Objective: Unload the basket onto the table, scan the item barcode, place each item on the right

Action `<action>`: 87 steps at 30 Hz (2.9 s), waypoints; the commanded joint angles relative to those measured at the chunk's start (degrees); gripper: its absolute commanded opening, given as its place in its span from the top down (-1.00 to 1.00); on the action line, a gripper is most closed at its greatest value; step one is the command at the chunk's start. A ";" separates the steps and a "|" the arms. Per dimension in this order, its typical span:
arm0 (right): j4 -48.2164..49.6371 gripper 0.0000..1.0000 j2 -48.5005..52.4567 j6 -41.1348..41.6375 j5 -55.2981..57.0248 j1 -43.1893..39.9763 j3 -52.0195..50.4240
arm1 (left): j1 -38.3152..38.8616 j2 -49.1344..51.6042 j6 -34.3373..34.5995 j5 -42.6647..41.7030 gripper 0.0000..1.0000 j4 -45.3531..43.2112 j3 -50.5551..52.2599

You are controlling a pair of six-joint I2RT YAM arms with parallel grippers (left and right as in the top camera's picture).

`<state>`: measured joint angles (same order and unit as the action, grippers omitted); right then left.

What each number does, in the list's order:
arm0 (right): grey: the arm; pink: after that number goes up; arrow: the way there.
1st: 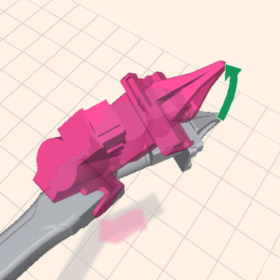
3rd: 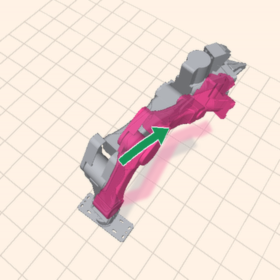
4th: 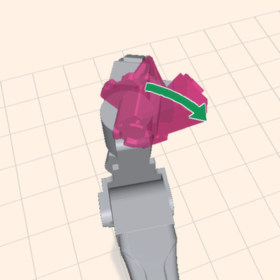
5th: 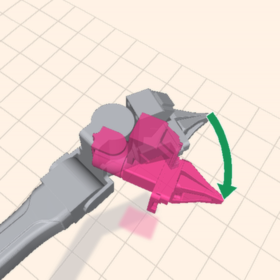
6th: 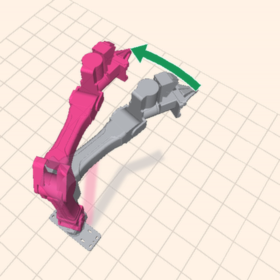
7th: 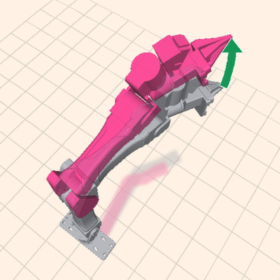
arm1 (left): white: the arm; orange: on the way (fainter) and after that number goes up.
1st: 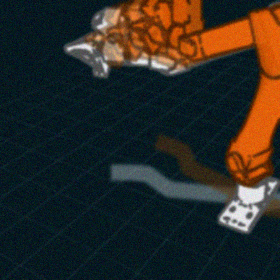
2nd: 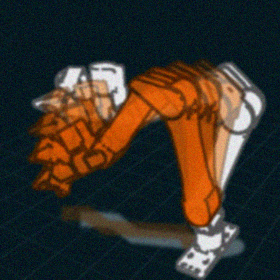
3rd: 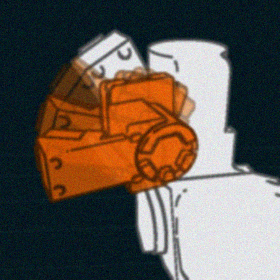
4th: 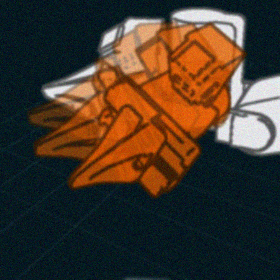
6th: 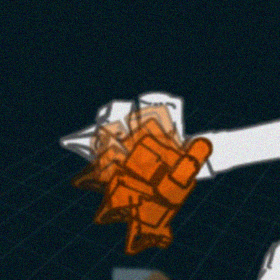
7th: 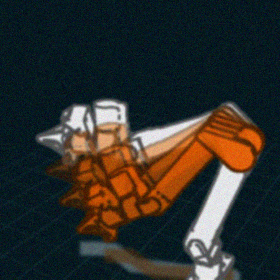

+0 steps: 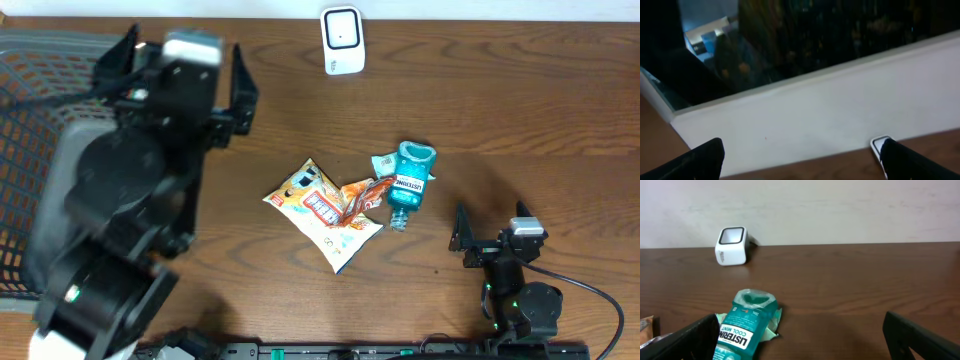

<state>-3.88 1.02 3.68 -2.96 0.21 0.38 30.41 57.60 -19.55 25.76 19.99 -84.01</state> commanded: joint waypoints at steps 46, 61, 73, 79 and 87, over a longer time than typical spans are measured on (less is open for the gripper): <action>1.31 -0.99 0.28 39.12 -33.00 0.63 -0.07 | -22.97 -51.47 1.49 -35.87 -0.99 -0.74 8.22; 7.37 -0.97 0.28 44.57 -46.64 0.63 -0.07 | -23.23 -57.42 1.38 -32.13 -0.99 -3.78 12.92; -5.16 -0.95 3.06 36.24 -34.93 0.66 2.67 | -23.71 -57.40 1.40 -21.16 -0.99 0.57 16.11; -26.84 -0.84 11.19 25.20 -14.38 1.46 16.15 | -23.71 -57.40 1.40 -21.16 -0.99 1.01 21.18; -30.45 -0.98 32.63 23.21 3.02 8.11 31.56 | -23.69 -57.40 1.44 -21.22 -0.99 0.79 33.46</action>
<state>-33.67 26.96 29.39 -11.27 5.45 29.61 6.94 0.27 -18.98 4.01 20.97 -54.04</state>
